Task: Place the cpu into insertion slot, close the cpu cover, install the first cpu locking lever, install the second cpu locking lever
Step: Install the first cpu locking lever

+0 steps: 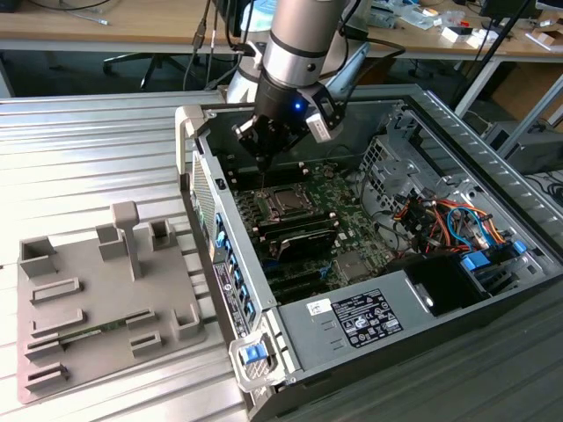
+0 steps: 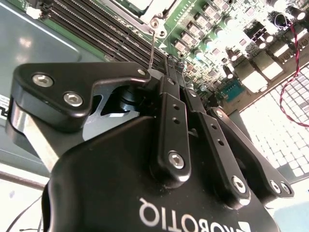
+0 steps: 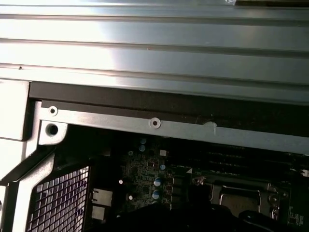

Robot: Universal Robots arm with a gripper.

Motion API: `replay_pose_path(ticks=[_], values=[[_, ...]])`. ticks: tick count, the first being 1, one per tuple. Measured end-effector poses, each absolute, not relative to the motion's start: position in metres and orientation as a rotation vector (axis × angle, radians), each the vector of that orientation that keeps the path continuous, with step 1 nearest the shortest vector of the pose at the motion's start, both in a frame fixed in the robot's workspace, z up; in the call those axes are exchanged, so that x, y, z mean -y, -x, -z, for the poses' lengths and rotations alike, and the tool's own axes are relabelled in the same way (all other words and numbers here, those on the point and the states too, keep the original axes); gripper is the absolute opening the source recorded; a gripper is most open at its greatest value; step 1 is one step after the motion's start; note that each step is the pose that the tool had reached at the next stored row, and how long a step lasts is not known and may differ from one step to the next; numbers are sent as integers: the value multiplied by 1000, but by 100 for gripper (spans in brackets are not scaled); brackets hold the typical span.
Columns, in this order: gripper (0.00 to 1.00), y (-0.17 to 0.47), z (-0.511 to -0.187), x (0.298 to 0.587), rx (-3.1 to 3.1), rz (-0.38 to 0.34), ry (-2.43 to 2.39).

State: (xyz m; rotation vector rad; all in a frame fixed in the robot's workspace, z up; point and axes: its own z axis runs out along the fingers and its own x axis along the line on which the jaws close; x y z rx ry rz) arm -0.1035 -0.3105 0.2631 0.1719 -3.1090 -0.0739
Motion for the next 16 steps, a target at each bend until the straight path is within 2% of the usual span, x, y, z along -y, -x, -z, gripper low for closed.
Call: replay_pose_path(ticks=[16], values=[[11, 88, -263, 310, 3107, 74, -172]])
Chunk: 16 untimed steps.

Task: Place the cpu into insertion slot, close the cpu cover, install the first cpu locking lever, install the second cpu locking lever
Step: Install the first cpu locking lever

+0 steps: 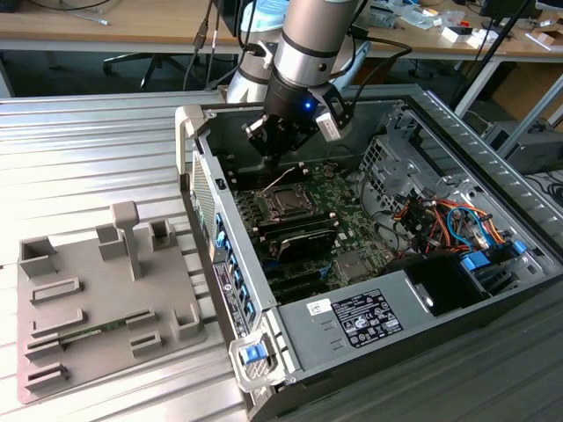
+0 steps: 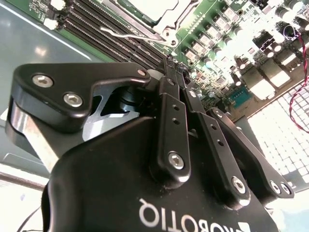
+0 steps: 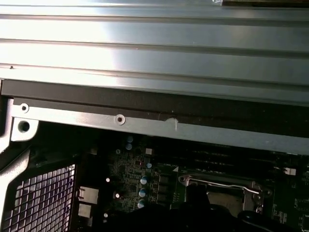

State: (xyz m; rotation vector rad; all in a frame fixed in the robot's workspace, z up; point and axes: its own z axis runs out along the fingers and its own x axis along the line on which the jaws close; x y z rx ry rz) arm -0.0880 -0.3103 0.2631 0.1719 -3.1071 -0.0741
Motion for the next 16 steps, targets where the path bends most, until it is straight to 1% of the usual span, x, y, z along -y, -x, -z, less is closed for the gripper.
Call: replay_pose_path(ticks=[16], values=[[11, 85, -262, 309, 3107, 74, -172]])
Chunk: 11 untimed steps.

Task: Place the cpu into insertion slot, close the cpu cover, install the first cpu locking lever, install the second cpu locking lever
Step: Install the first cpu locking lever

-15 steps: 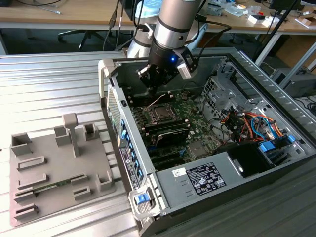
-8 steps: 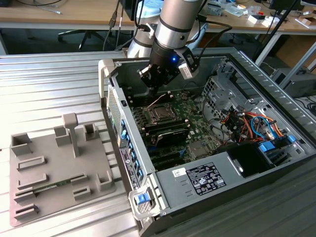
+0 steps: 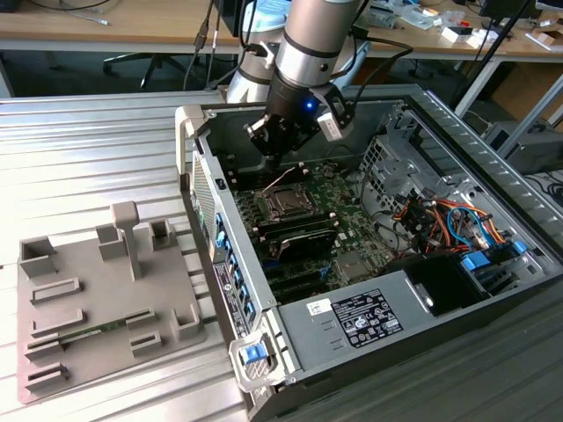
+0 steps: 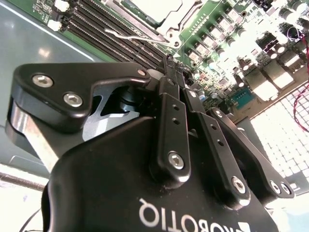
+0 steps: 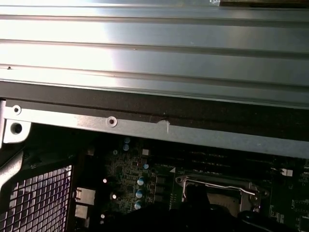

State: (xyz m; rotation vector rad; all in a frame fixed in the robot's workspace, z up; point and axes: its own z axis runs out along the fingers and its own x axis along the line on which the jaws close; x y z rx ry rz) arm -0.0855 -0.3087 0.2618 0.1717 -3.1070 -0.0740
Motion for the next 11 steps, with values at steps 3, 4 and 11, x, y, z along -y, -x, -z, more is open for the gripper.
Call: replay_pose_path(ticks=[3, 4, 11], values=[[11, 86, -260, 307, 3107, 74, -172], [11, 85, -259, 307, 3107, 74, -172], [11, 85, -253, 306, 3107, 74, -172]])
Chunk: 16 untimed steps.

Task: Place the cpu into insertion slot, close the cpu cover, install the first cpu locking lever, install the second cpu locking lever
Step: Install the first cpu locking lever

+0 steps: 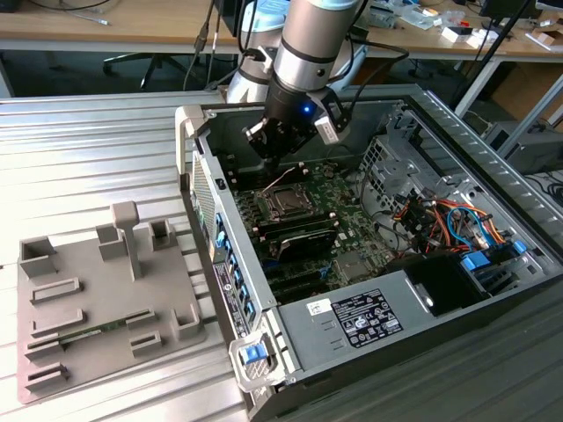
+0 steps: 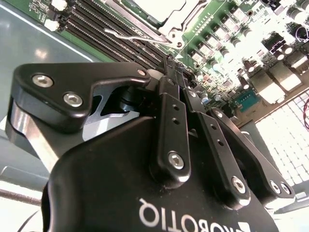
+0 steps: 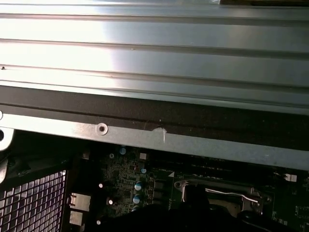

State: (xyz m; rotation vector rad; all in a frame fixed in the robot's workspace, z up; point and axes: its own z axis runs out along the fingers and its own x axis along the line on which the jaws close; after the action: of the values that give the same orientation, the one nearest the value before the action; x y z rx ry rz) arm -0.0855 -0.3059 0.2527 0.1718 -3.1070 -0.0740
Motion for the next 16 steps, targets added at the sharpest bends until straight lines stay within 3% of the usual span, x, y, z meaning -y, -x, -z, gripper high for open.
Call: replay_pose_path(ticks=[16], values=[[11, 85, -243, 305, 3107, 74, -172]])
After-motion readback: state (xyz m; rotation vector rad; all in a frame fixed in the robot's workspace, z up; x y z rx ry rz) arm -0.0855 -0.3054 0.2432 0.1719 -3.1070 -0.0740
